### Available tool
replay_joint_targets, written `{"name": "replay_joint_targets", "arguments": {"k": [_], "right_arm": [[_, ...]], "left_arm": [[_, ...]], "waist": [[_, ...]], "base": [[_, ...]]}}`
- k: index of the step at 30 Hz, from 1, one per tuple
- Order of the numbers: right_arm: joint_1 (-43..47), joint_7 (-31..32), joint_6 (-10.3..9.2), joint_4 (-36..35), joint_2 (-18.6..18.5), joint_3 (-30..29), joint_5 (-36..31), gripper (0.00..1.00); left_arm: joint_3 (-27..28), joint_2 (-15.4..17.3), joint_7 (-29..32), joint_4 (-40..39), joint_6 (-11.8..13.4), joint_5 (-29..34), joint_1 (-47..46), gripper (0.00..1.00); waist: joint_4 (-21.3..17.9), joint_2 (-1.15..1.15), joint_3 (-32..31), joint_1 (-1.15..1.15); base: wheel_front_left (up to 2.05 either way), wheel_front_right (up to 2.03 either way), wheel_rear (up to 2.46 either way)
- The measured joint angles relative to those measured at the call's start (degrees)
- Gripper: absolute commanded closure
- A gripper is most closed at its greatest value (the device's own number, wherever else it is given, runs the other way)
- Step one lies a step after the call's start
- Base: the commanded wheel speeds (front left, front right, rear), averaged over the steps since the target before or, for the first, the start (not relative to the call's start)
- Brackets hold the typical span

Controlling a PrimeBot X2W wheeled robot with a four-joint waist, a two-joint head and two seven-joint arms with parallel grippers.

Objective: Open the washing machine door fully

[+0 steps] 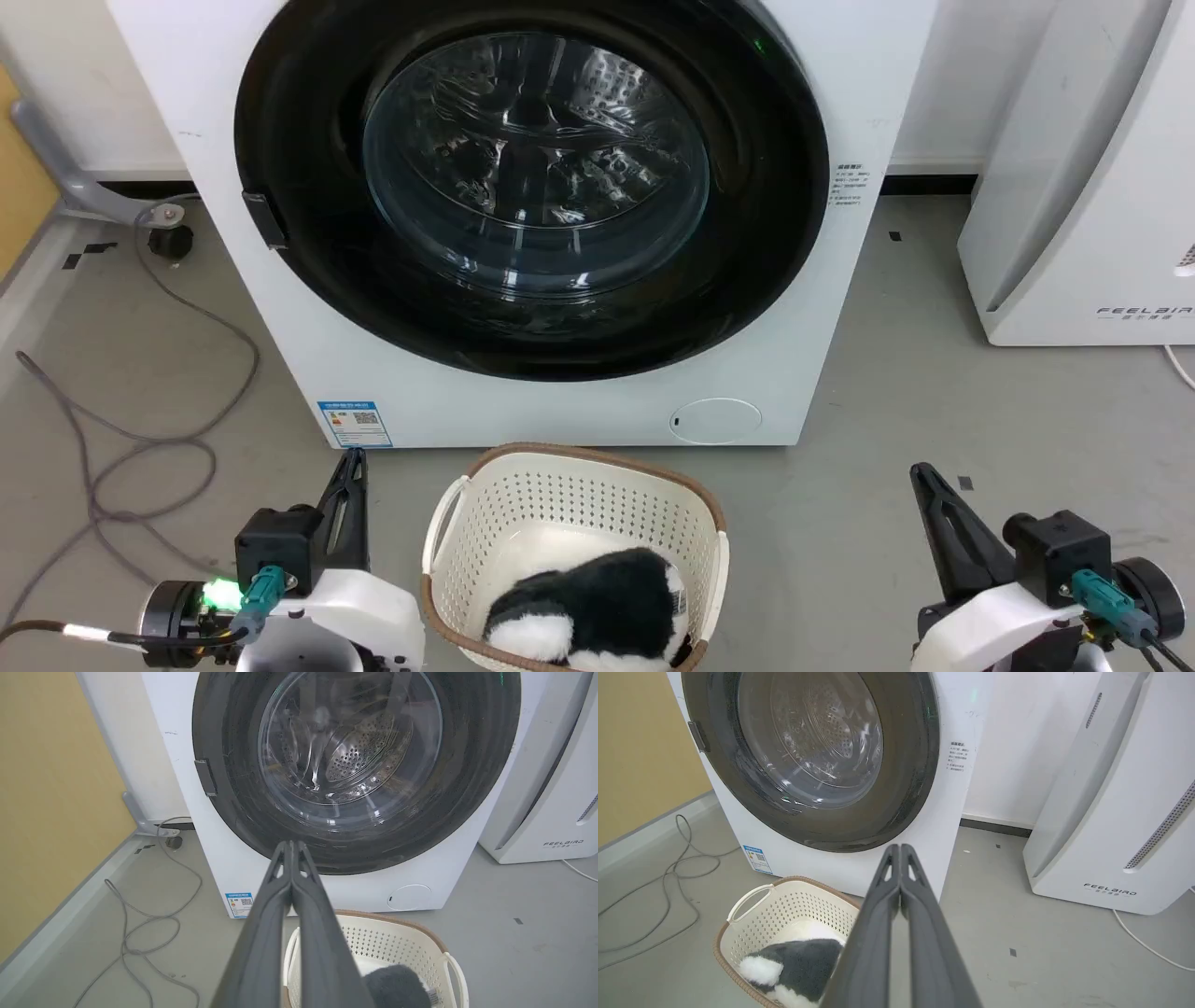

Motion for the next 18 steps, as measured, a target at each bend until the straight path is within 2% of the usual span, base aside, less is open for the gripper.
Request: {"name": "replay_joint_targets", "arguments": {"k": [10,11,18], "right_arm": [[0.0,0.0,0.0,0.0,0.0,0.0,0.0,1.0],[0.0,0.0,0.0,0.0,0.0,0.02,0.0,0.0],[0.04,-0.04,0.0,0.03,0.0,-0.05,0.1,0.0]], "left_arm": [[0.01,0.0,0.0,0.0,-0.01,0.0,0.02,1.0],[0.02,-0.01,0.0,0.0,-0.01,0.0,0.02,0.0],[-0.45,-0.01,-0.07,0.2,0.02,-0.04,0.0,0.0]], "waist": [[0.0,0.0,0.0,0.0],[0.0,0.0,0.0,0.0],[-0.05,0.0,-0.01,0.0]], "base": [[0.0,0.0,0.0],[0.0,0.0,0.0],[0.0,0.0,0.0]]}}
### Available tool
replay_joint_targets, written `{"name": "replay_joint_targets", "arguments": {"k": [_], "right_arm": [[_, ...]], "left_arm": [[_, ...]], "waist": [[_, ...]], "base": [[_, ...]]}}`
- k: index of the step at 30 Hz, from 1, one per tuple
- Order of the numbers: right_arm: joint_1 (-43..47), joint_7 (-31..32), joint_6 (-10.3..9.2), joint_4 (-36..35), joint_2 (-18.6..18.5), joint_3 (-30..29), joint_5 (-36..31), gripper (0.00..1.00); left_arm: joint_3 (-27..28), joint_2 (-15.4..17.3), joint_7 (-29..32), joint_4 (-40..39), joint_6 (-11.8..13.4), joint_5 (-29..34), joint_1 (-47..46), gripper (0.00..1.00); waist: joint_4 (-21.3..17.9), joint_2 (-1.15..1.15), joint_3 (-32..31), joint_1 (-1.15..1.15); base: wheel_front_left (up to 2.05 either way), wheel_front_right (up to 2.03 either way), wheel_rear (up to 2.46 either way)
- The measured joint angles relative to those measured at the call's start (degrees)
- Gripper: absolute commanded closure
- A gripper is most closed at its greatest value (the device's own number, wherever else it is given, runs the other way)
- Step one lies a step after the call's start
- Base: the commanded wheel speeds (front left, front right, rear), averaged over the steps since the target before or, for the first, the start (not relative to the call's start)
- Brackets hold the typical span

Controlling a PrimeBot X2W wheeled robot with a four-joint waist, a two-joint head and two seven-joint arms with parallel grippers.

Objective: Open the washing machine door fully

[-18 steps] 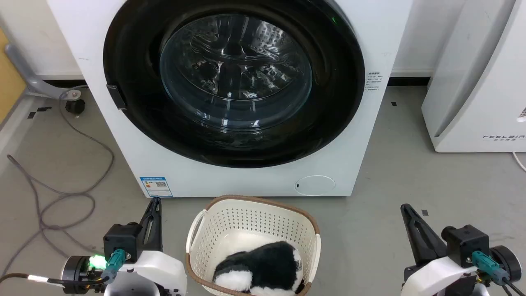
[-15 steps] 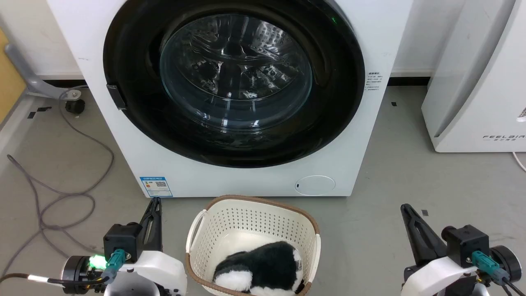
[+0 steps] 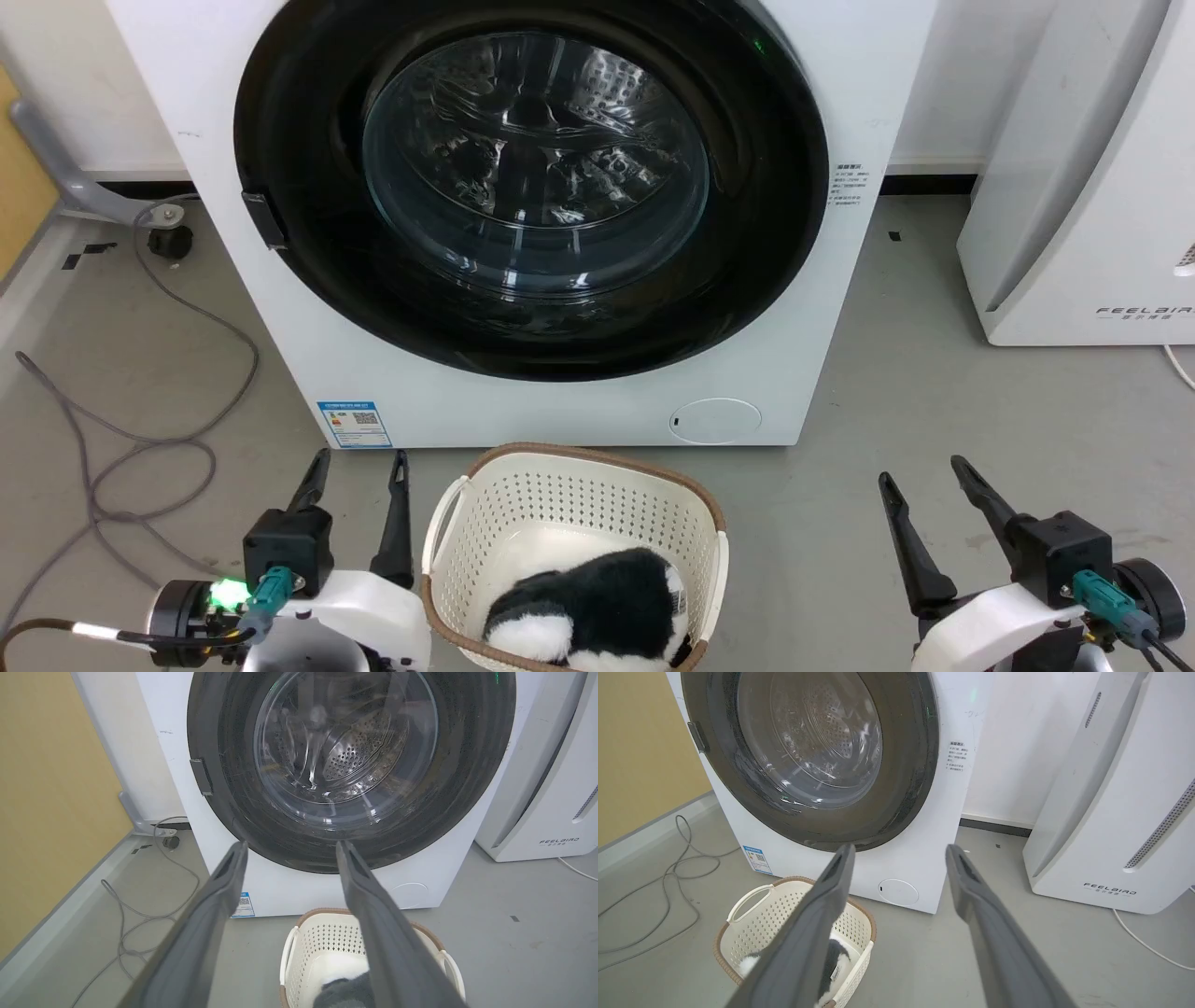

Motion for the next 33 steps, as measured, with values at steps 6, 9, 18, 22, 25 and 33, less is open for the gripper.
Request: {"name": "replay_joint_targets", "arguments": {"k": [6,9,18,22,25,33], "right_arm": [[0.14,-0.22,0.0,-0.13,0.0,-0.11,0.54,1.0],[0.16,-0.3,0.0,-0.44,0.0,-0.18,0.82,1.0],[0.98,-0.9,0.0,-0.98,0.0,-0.51,2.21,1.0],[1.04,-2.22,0.0,-1.03,0.0,-0.57,6.15,1.0],[1.04,-2.87,0.0,-1.03,0.0,-0.75,9.65,1.0],[0.68,-3.89,-0.01,-1.04,0.0,-2.32,20.38,1.0]], "left_arm": [[-0.88,-0.01,-0.63,0.6,0.07,-0.6,-0.06,0.0],[-1.27,-0.01,-1.03,0.99,0.07,-1.1,-0.09,0.0],[-2.57,-0.01,-2.09,1.78,0.12,-2.14,-0.53,0.0],[-2.94,-0.01,-2.58,2.09,0.14,-2.59,-0.64,0.0],[-3.33,-0.01,-2.94,2.41,0.31,-2.98,-0.72,0.0],[-4.12,-0.01,-3.88,3.02,0.41,-3.53,-1.56,0.0]], "waist": [[-0.08,0.0,0.0,0.0],[-0.12,0.0,0.03,0.0],[-0.18,0.0,0.2,0.0],[-0.21,0.0,0.25,0.0],[-0.27,0.0,0.29,0.0],[-0.51,0.0,0.54,0.0]], "base": [[0.0,0.0,0.0],[0.0,0.0,0.0],[0.0,0.0,0.0],[0.0,0.0,0.0],[0.0,0.0,0.0],[0.0,0.0,0.0]]}}
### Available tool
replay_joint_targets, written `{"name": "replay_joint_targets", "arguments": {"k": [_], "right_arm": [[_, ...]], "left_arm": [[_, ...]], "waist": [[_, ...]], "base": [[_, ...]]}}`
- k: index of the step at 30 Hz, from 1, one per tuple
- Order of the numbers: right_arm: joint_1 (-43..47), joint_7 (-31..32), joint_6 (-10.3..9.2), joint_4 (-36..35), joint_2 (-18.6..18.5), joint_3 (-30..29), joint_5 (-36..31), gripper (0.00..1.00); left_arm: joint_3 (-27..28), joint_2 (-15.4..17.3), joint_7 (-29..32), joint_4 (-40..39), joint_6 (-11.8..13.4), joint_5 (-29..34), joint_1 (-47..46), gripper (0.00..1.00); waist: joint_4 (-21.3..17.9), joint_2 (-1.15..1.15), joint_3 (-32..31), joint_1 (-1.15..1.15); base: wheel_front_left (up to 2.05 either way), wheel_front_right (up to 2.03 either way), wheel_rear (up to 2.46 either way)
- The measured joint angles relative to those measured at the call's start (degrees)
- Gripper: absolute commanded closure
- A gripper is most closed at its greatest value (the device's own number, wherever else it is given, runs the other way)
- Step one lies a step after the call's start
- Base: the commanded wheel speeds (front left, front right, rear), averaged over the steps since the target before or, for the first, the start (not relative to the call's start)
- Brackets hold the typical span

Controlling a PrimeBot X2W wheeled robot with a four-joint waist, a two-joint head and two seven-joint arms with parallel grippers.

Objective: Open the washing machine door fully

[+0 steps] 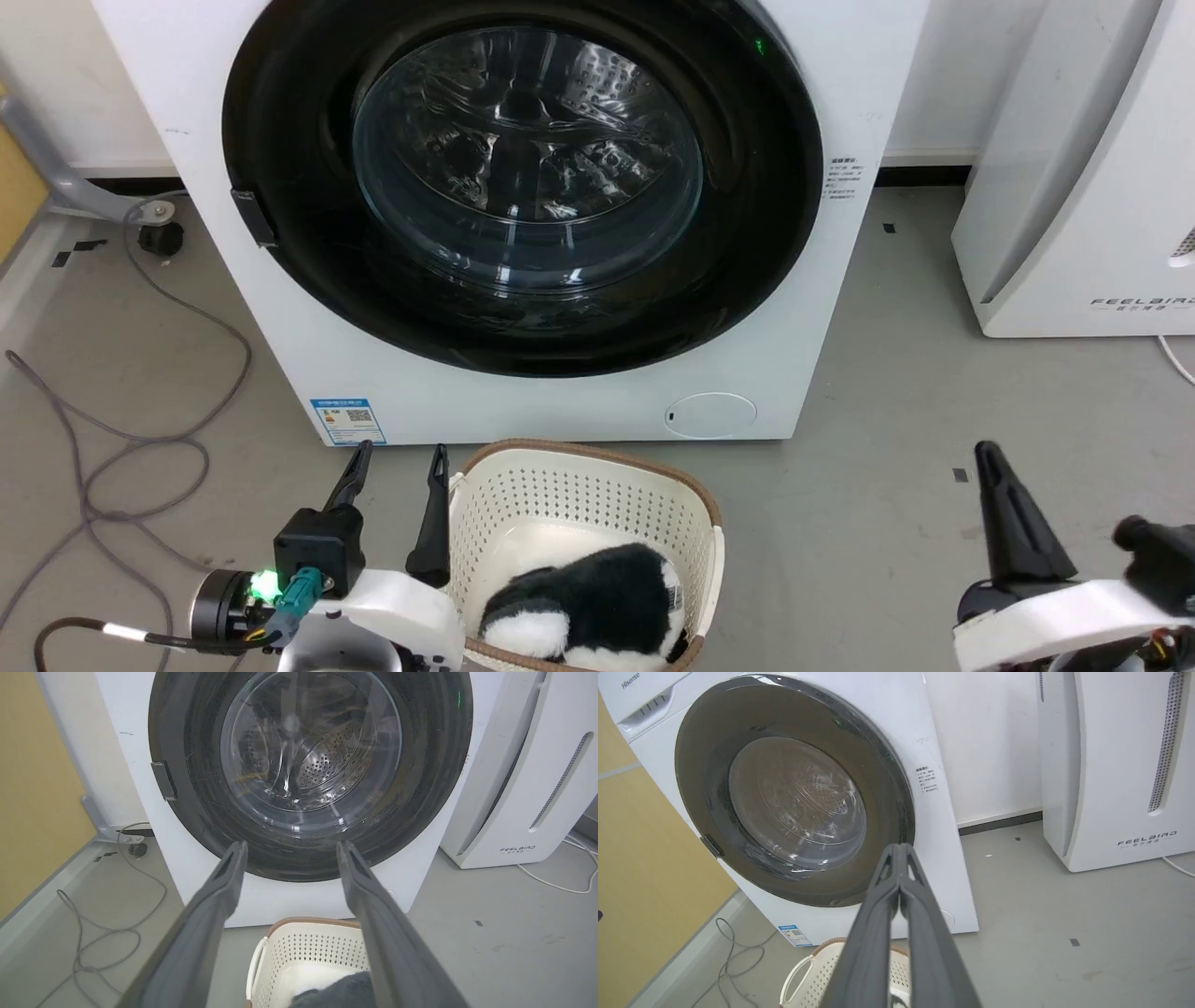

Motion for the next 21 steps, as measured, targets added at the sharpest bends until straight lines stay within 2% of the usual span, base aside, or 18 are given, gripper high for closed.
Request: {"name": "replay_joint_targets", "arguments": {"k": [11,21], "right_arm": [[-4.97,-1.29,0.0,2.86,0.0,-2.63,11.15,1.0],[-14.17,-2.44,0.0,10.14,-0.27,-5.88,19.53,1.0]], "left_arm": [[-0.44,-0.01,-1.22,0.76,0.29,-0.45,-0.31,0.0],[-0.9,-0.01,-2.49,1.0,0.67,-0.53,-1.44,0.0]], "waist": [[0.0,0.0,0.4,0.0],[0.31,0.0,1.5,0.0]], "base": [[0.0,0.0,0.0],[0.0,0.0,0.0]]}}
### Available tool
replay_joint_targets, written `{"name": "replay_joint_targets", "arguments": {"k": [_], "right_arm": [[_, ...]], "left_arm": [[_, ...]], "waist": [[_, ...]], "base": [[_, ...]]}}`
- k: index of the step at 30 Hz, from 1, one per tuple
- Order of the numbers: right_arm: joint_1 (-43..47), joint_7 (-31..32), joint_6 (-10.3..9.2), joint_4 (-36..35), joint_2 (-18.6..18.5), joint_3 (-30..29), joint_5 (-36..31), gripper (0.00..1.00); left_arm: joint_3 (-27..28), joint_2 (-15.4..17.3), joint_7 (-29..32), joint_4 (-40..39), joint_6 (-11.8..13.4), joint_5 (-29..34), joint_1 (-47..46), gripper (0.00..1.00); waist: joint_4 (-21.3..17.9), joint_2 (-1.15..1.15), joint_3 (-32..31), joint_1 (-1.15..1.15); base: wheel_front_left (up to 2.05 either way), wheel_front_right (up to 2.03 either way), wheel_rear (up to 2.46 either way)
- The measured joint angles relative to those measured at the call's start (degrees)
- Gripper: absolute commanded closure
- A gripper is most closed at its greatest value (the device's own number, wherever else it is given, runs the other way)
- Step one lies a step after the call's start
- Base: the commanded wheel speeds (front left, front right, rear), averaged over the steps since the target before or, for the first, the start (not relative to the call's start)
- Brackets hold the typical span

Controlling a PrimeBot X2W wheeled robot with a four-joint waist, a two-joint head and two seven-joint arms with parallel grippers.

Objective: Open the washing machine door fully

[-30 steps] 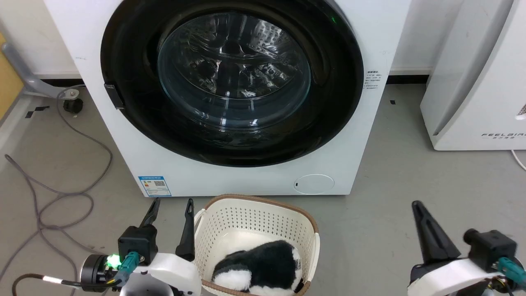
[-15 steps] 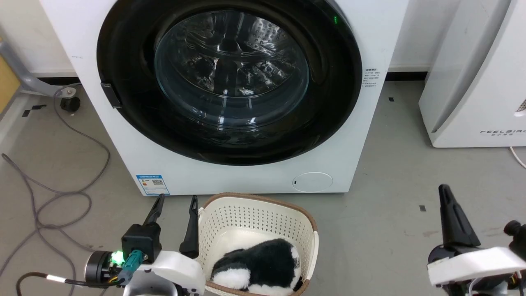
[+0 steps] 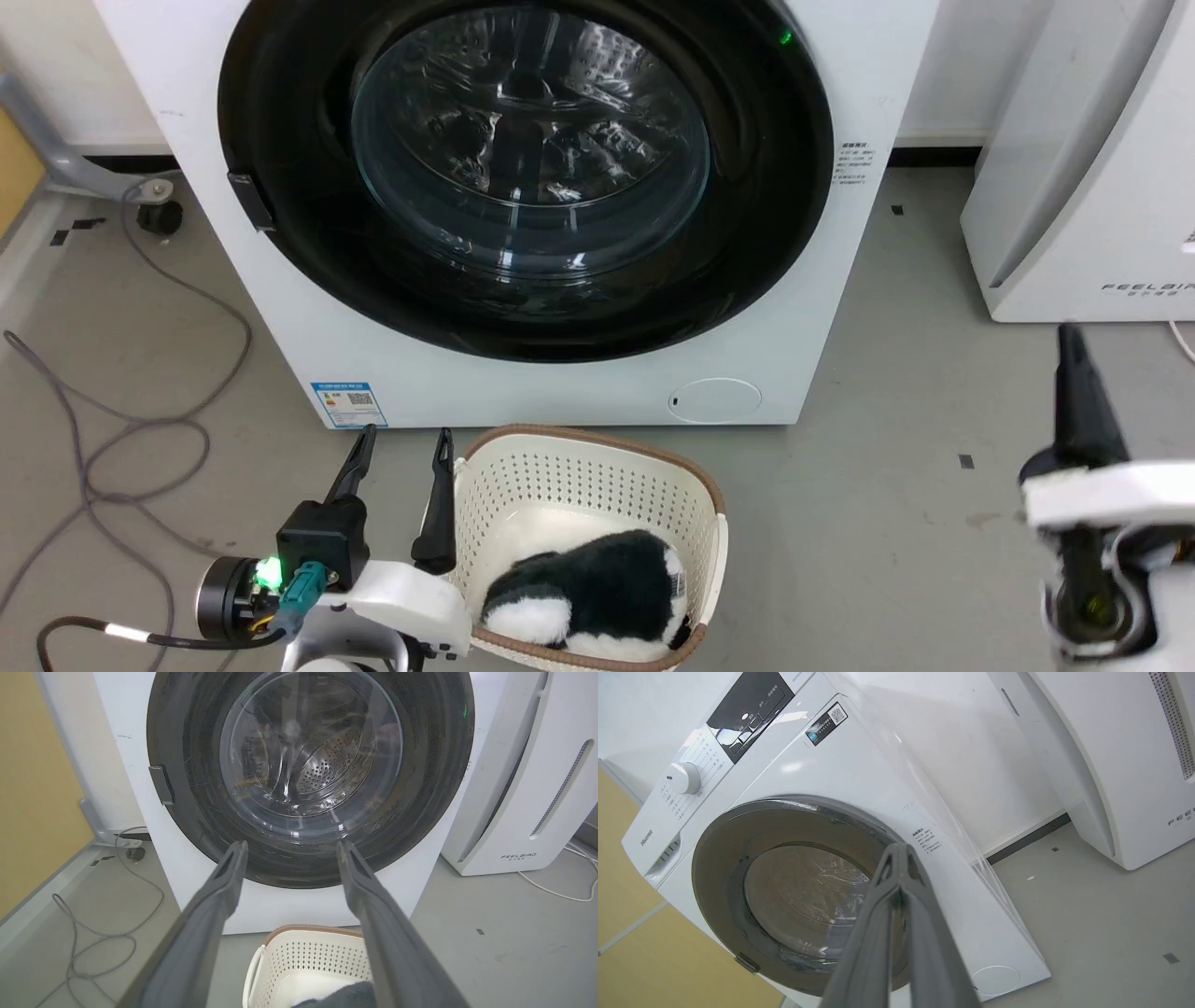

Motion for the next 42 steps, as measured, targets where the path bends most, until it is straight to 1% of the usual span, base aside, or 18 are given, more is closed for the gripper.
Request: {"name": "replay_joint_targets", "arguments": {"k": [5,11,19,23,30,37,42], "right_arm": [[-6.41,-0.34,0.0,4.86,-1.63,-1.42,4.76,1.0],[-14.99,0.21,0.0,10.27,-4.52,-1.63,8.81,1.0],[-26.92,3.47,0.0,15.99,-9.11,0.67,12.11,1.0],[-33.12,5.8,0.0,19.16,-10.48,2.23,13.79,1.0],[-44.5,12.13,0.0,27.17,-12.24,6.26,15.51,1.0],[-55.25,21.84,-0.01,36.6,-13.23,11.16,16.47,1.0],[-61.0,29.56,0.0,39.5,-13.08,14.88,17.55,1.0]], "left_arm": [[-0.47,0.0,-0.64,-0.01,0.03,-0.08,-0.83,0.0],[-1.14,0.0,-1.25,-0.25,0.05,-0.44,-2.33,0.0],[-2.31,-0.01,-2.25,-1.35,0.49,-0.99,-4.35,0.0],[-2.77,-0.01,-2.77,-2.07,0.51,-0.99,-5.3,0.0],[-3.43,-0.01,-3.56,-3.01,0.69,-1.05,-7.16,0.0],[-4.09,-0.01,-4.27,-4.03,1.08,-1.08,-8.86,0.0],[-4.45,-0.01,-4.91,-4.39,1.2,-1.09,-9.71,0.0]], "waist": [[0.13,0.0,0.98,0.0],[0.5,0.0,2.71,0.0],[1.41,0.0,5.64,0.0],[1.78,0.0,7.37,0.0],[2.34,0.0,10.49,0.0],[2.85,0.0,13.53,0.0],[2.94,0.0,15.58,0.0]], "base": [[0.0,0.0,0.0],[0.0,0.0,0.0],[0.0,0.0,0.0],[0.0,0.0,0.0],[0.0,0.0,0.0],[0.0,0.0,0.0],[0.0,0.0,0.0]]}}
